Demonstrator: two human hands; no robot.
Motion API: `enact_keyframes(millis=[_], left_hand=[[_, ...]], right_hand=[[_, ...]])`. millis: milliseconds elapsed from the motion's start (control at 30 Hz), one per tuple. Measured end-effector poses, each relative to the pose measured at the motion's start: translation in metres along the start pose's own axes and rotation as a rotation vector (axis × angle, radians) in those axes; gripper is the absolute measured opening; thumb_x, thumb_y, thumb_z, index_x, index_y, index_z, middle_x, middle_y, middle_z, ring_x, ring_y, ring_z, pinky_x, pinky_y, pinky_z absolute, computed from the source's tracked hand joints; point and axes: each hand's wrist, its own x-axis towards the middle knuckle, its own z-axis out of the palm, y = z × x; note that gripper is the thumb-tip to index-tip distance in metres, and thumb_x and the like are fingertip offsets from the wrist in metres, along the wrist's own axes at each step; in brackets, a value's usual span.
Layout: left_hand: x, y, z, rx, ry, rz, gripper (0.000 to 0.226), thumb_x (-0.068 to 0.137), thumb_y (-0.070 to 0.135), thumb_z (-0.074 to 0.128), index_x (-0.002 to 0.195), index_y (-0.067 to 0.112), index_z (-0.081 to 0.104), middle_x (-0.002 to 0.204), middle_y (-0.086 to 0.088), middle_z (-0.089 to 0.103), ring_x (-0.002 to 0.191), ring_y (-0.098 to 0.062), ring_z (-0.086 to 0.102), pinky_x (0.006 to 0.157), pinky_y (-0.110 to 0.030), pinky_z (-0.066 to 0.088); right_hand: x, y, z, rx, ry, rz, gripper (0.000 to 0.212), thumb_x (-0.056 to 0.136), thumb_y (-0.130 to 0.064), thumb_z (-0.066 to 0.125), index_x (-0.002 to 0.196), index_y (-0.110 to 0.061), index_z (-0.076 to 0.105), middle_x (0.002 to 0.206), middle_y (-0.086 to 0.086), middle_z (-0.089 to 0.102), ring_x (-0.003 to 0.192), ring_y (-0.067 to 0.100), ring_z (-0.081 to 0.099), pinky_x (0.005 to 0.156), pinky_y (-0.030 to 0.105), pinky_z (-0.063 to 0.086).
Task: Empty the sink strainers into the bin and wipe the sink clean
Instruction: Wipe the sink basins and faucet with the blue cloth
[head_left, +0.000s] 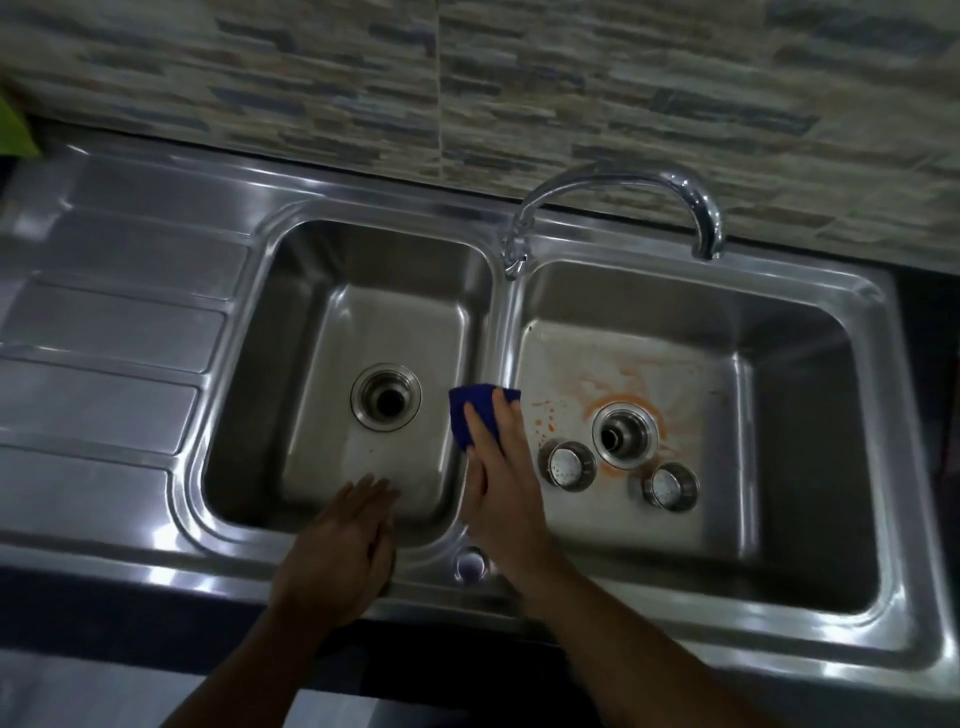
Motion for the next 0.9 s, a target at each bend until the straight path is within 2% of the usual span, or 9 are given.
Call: enact_keyframes(millis=[100, 200, 300, 533, 633, 700, 767, 833, 900], left_hand=[[0.0, -0.003, 0.003, 0.015, 0.012, 0.023, 0.066, 0.09, 0.045, 0.026, 0.142, 0.018, 0.056, 0.149, -0.005, 0.054, 0.142, -0.022, 0.047, 0.118, -0.035, 0.034], [0.012, 0.002, 0.007, -0.027, -0.033, -0.127, 0.067, 0.095, 0.046, 0.025, 0.154, 0.017, 0.038, 0.16, -0.005, 0.038, 0.151, -0.019, 0.032, 0.12, -0.034, 0.029], [0.048, 0.025, 0.004, -0.179, 0.018, -0.248, 0.06, 0.105, 0.037, 0.038, 0.158, 0.015, 0.024, 0.166, -0.008, 0.024, 0.154, -0.021, 0.021, 0.123, -0.036, 0.023], [0.132, 0.114, 0.005, -0.323, 0.181, -0.001, 0.062, 0.105, 0.035, 0.038, 0.16, 0.018, 0.014, 0.169, -0.002, 0.009, 0.157, -0.016, 0.002, 0.128, -0.036, 0.012], [0.15, 0.13, 0.016, -0.282, 0.234, 0.018, 0.068, 0.105, 0.037, 0.034, 0.161, 0.014, 0.003, 0.17, -0.006, -0.006, 0.157, -0.019, -0.008, 0.129, -0.038, 0.006], [0.154, 0.131, 0.026, -0.236, 0.276, 0.024, 0.067, 0.105, 0.035, 0.03, 0.161, 0.011, 0.001, 0.17, -0.009, -0.008, 0.157, -0.021, -0.009, 0.129, -0.043, 0.008], [0.156, 0.128, 0.033, -0.209, 0.324, 0.03, 0.064, 0.106, 0.031, 0.028, 0.16, 0.008, 0.004, 0.17, -0.011, -0.004, 0.158, -0.023, -0.005, 0.129, -0.045, 0.012], [0.159, 0.127, 0.036, -0.17, 0.355, 0.04, 0.062, 0.106, 0.03, 0.026, 0.16, 0.005, 0.006, 0.169, -0.014, 0.0, 0.158, -0.026, -0.001, 0.129, -0.045, 0.011], [0.16, 0.129, 0.037, -0.126, 0.352, 0.041, 0.062, 0.106, 0.03, 0.024, 0.16, 0.005, 0.005, 0.169, -0.015, 0.0, 0.157, -0.026, -0.002, 0.129, -0.045, 0.009]], right_hand=[[0.055, 0.002, -0.012, 0.113, 0.041, 0.024, 0.049, 0.107, -0.018, 0.042, 0.154, -0.023, 0.037, 0.169, -0.003, 0.01, 0.156, 0.019, 0.012, 0.121, 0.035, 0.031], [0.116, 0.014, -0.029, 0.221, 0.056, 0.067, 0.049, 0.107, -0.019, 0.043, 0.155, -0.023, 0.036, 0.168, -0.004, 0.015, 0.152, 0.018, 0.025, 0.119, 0.039, 0.036], [0.152, 0.03, -0.041, 0.17, 0.087, -0.027, 0.045, 0.105, -0.012, 0.045, 0.149, -0.013, 0.046, 0.166, 0.007, 0.024, 0.15, 0.026, 0.03, 0.119, 0.044, 0.036], [0.172, 0.065, -0.05, -0.02, 0.113, -0.274, 0.037, 0.102, -0.005, 0.051, 0.139, -0.006, 0.058, 0.157, 0.014, 0.041, 0.144, 0.026, 0.043, 0.119, 0.036, 0.037], [0.183, 0.086, -0.063, -0.099, 0.08, -0.403, 0.038, 0.099, 0.0, 0.055, 0.137, -0.003, 0.059, 0.152, 0.019, 0.046, 0.142, 0.031, 0.045, 0.117, 0.044, 0.039], [0.198, 0.099, -0.084, -0.182, -0.024, -0.412, 0.044, 0.099, -0.001, 0.047, 0.141, -0.005, 0.055, 0.156, 0.017, 0.041, 0.148, 0.03, 0.035, 0.122, 0.044, 0.029], [0.214, 0.107, -0.106, -0.311, -0.161, -0.36, 0.054, 0.097, -0.005, 0.037, 0.15, -0.014, 0.045, 0.163, 0.009, 0.03, 0.154, 0.024, 0.02, 0.127, 0.036, 0.013], [0.231, 0.11, -0.117, -0.428, -0.184, -0.355, 0.063, 0.093, 0.003, 0.048, 0.153, -0.017, 0.041, 0.165, 0.007, 0.027, 0.154, 0.028, 0.019, 0.126, 0.042, 0.017], [0.237, 0.107, -0.12, -0.541, -0.207, -0.331, 0.073, 0.09, 0.006, 0.055, 0.155, -0.021, 0.036, 0.167, 0.006, 0.02, 0.151, 0.031, 0.025, 0.12, 0.049, 0.031]])
